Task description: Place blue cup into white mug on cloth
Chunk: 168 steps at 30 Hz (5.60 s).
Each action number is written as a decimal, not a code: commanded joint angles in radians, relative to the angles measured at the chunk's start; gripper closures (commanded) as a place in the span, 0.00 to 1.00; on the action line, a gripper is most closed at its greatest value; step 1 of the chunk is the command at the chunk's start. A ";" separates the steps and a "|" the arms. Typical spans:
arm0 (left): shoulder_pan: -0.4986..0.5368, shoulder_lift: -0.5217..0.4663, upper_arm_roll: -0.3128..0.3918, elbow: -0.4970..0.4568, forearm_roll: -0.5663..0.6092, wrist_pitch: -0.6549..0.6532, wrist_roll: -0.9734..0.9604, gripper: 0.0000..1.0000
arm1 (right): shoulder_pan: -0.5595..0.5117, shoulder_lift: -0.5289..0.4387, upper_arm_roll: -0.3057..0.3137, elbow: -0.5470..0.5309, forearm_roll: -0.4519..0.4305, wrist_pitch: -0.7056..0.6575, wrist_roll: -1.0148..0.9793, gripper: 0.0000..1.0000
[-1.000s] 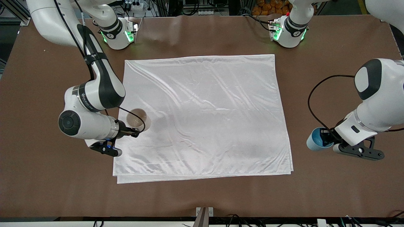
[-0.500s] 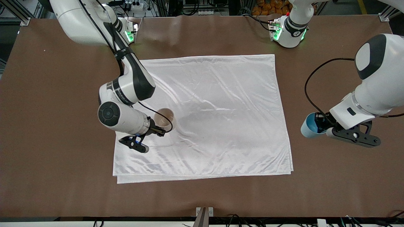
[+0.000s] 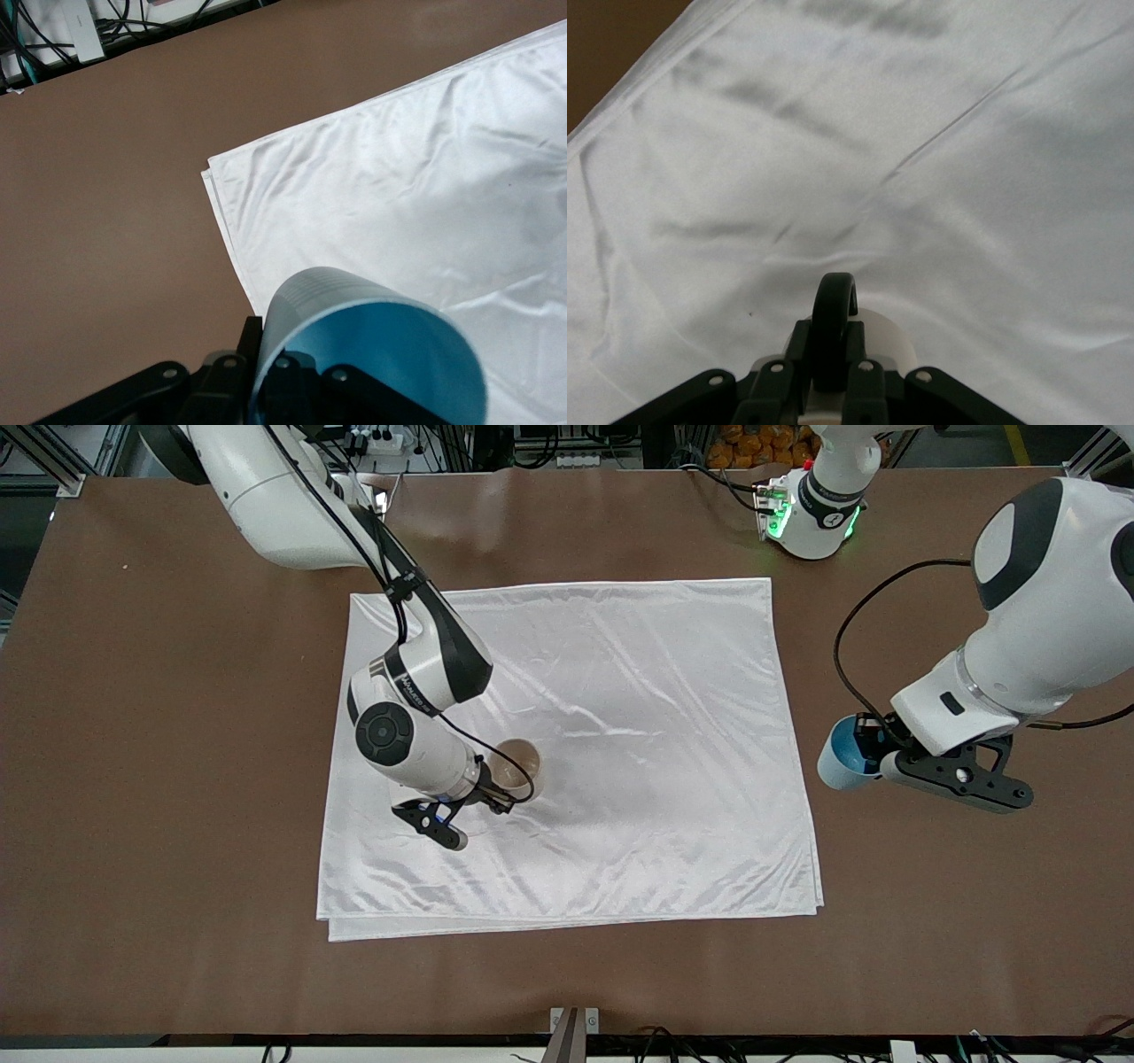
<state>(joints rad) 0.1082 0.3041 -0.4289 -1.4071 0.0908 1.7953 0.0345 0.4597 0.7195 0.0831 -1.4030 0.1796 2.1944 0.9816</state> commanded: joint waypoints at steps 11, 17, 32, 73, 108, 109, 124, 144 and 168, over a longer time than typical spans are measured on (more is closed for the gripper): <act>-0.001 -0.016 -0.082 0.002 -0.008 -0.019 -0.154 1.00 | 0.085 0.083 -0.009 0.053 0.015 0.050 0.108 1.00; -0.024 -0.014 -0.083 0.002 -0.006 -0.019 -0.188 1.00 | 0.089 0.094 -0.011 0.053 0.012 0.057 0.111 1.00; -0.079 0.000 -0.083 0.002 -0.005 -0.007 -0.219 1.00 | 0.085 0.083 -0.013 0.053 -0.060 0.039 0.100 0.00; -0.369 0.139 -0.041 -0.001 0.000 0.162 -0.393 1.00 | -0.349 -0.026 -0.031 0.053 -0.086 -0.346 -0.770 0.00; -0.703 0.357 0.217 0.023 0.006 0.418 -0.548 1.00 | -0.477 -0.589 0.035 -0.281 -0.167 -0.492 -0.859 0.00; -0.708 0.360 0.228 0.023 0.006 0.423 -0.550 1.00 | -0.477 -0.601 0.038 -0.281 -0.173 -0.499 -0.859 0.00; -0.751 0.406 0.257 0.023 0.006 0.473 -0.571 1.00 | -0.498 -0.678 0.049 -0.240 -0.177 -0.581 -0.937 0.00; -0.779 0.441 0.272 0.022 0.006 0.473 -0.571 1.00 | -0.506 -0.706 0.018 -0.162 -0.180 -0.601 -0.980 0.00; -0.791 0.400 0.314 0.022 0.010 0.478 -0.591 0.00 | -0.509 -0.707 -0.025 -0.120 -0.180 -0.667 -0.971 0.00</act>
<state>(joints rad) -0.6678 0.7376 -0.1523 -1.4014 0.0911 2.2766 -0.5319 -0.0372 0.0242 0.0547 -1.5415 0.0123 1.5668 0.0134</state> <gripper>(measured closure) 0.436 0.000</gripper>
